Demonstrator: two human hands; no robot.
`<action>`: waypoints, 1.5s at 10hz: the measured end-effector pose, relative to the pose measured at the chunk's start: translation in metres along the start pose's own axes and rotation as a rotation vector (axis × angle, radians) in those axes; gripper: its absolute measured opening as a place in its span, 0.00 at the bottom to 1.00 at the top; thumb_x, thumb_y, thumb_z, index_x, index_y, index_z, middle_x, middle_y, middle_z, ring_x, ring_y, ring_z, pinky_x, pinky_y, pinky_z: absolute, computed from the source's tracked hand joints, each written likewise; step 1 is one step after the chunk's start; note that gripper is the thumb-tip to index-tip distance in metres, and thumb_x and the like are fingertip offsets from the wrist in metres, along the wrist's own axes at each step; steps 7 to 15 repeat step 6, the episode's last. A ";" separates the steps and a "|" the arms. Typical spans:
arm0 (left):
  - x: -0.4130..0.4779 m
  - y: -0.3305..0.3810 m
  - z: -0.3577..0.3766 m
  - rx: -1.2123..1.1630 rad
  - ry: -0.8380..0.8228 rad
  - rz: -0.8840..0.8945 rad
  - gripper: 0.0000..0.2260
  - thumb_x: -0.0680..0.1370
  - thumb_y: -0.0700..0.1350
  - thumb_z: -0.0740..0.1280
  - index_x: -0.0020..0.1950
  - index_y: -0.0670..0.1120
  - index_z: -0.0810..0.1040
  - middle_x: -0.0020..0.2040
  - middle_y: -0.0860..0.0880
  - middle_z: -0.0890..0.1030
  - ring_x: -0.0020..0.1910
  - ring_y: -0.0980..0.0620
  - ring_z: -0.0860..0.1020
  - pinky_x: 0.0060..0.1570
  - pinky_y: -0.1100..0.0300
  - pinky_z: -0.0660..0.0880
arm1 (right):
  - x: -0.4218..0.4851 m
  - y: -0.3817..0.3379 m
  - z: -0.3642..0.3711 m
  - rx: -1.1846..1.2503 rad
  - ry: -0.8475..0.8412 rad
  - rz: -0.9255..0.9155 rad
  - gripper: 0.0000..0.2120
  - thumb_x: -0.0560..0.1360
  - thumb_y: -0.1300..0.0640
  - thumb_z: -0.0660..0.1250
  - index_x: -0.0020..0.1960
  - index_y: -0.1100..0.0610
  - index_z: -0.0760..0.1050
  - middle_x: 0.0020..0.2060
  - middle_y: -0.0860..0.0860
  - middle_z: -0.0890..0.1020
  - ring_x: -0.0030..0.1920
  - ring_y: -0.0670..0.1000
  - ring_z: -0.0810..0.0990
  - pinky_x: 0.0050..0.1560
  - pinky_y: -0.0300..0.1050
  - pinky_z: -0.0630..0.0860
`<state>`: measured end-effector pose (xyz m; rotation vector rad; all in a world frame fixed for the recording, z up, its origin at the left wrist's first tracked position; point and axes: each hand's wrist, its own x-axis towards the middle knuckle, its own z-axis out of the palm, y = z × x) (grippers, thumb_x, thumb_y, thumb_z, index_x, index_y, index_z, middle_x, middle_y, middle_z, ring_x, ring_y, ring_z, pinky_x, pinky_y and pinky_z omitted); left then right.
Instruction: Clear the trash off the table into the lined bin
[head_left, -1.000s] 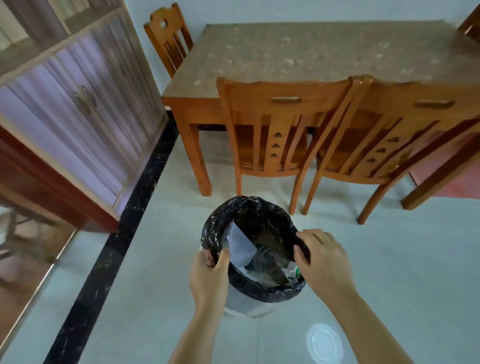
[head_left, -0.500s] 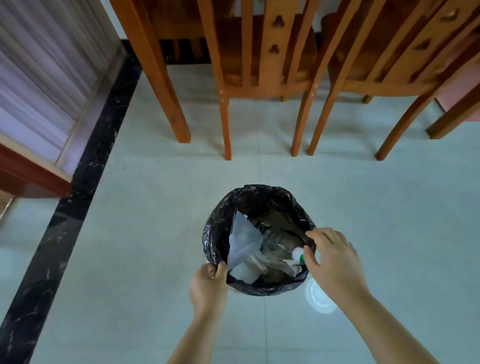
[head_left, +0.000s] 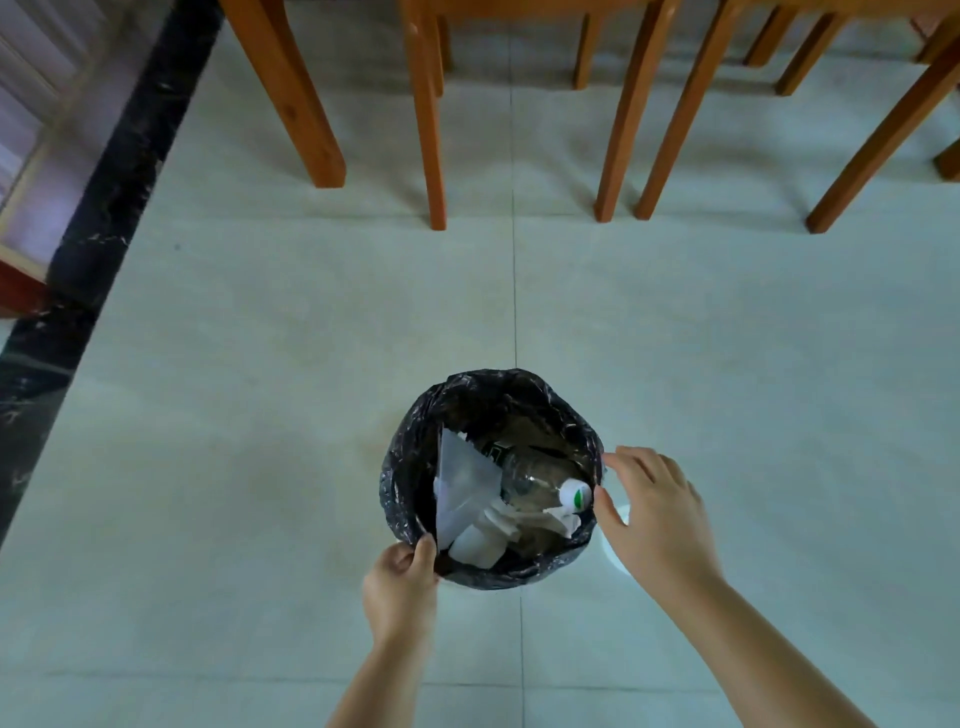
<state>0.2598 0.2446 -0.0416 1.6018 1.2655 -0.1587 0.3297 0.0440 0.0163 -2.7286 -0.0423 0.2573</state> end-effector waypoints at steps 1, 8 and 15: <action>0.010 -0.004 0.016 -0.086 -0.003 -0.013 0.13 0.74 0.43 0.67 0.31 0.49 0.71 0.29 0.44 0.77 0.31 0.46 0.76 0.36 0.57 0.69 | 0.009 0.010 0.019 0.021 0.047 -0.028 0.12 0.68 0.61 0.70 0.50 0.61 0.77 0.50 0.58 0.81 0.50 0.62 0.78 0.48 0.54 0.75; 0.016 -0.021 0.030 0.070 -0.160 0.098 0.21 0.73 0.53 0.67 0.60 0.40 0.73 0.48 0.48 0.80 0.44 0.52 0.80 0.44 0.56 0.72 | 0.003 0.017 0.029 0.024 0.027 -0.016 0.14 0.70 0.60 0.68 0.55 0.60 0.75 0.52 0.56 0.80 0.52 0.60 0.77 0.49 0.53 0.75; 0.016 -0.021 0.030 0.070 -0.160 0.098 0.21 0.73 0.53 0.67 0.60 0.40 0.73 0.48 0.48 0.80 0.44 0.52 0.80 0.44 0.56 0.72 | 0.003 0.017 0.029 0.024 0.027 -0.016 0.14 0.70 0.60 0.68 0.55 0.60 0.75 0.52 0.56 0.80 0.52 0.60 0.77 0.49 0.53 0.75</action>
